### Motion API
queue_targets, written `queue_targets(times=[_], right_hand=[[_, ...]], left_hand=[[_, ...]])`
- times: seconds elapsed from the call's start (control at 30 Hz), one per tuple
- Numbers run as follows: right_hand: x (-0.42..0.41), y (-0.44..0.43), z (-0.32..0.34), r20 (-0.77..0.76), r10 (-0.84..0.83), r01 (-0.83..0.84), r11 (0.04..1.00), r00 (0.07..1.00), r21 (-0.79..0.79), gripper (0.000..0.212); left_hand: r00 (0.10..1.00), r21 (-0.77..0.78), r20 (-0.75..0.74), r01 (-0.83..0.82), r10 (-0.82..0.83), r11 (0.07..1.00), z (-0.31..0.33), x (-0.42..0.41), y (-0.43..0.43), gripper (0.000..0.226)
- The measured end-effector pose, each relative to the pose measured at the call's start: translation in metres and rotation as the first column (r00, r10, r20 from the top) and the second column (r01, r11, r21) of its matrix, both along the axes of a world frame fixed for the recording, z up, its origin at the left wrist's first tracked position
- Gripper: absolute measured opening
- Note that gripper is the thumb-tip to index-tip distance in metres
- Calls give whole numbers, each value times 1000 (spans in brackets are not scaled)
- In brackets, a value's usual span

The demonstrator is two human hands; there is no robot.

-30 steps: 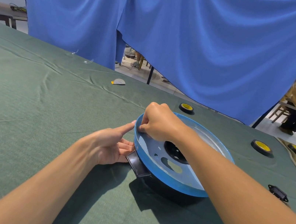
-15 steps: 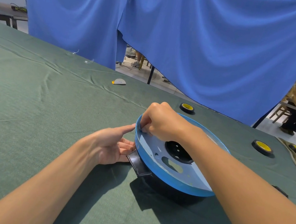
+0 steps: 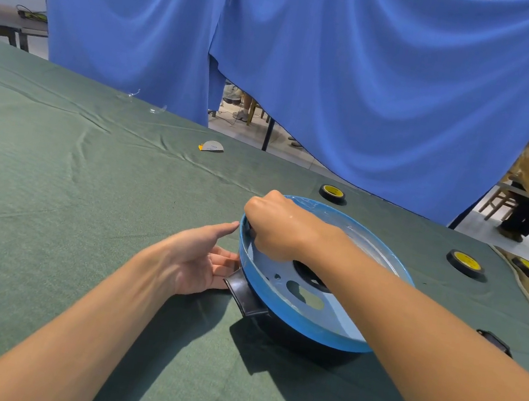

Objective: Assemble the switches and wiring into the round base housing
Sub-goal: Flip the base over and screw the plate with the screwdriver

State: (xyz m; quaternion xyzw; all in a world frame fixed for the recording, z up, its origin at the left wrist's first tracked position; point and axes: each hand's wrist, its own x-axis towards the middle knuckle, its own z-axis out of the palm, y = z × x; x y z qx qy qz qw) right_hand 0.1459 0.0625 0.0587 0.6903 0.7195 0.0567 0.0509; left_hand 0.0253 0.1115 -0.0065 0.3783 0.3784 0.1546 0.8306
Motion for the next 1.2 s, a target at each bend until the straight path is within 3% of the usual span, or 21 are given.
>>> queue_targets(times=[0.1, 0.3, 0.7, 0.93, 1.1, 1.2], right_hand=[[-2, -1, -1, 24, 4, -3, 1000, 1000, -28, 35], [-3, -2, -4, 28, 39, -38, 998, 999, -51, 41], [14, -9, -6, -133, 95, -102, 994, 986, -41, 15], [19, -5, -4, -108, 121, -128, 990, 987, -60, 21], [18, -3, -2, -107, 103, -109, 993, 989, -54, 8], [15, -1, 0, -53, 103, -106, 992, 993, -63, 16]], left_hand=[[1000, 1, 15, -1, 1, 1000, -3, 0, 1, 57], [998, 64, 27, 59, -61, 996, -7, -1, 4, 88], [996, 89, 9, 91, -92, 992, -12, 2, 10, 66], [998, 62, 10, 60, -61, 996, -12, 2, 11, 77], [998, 62, 13, 65, -66, 996, -12, 3, 12, 75], [997, 57, 12, 73, -74, 996, -12, 3, 12, 69]])
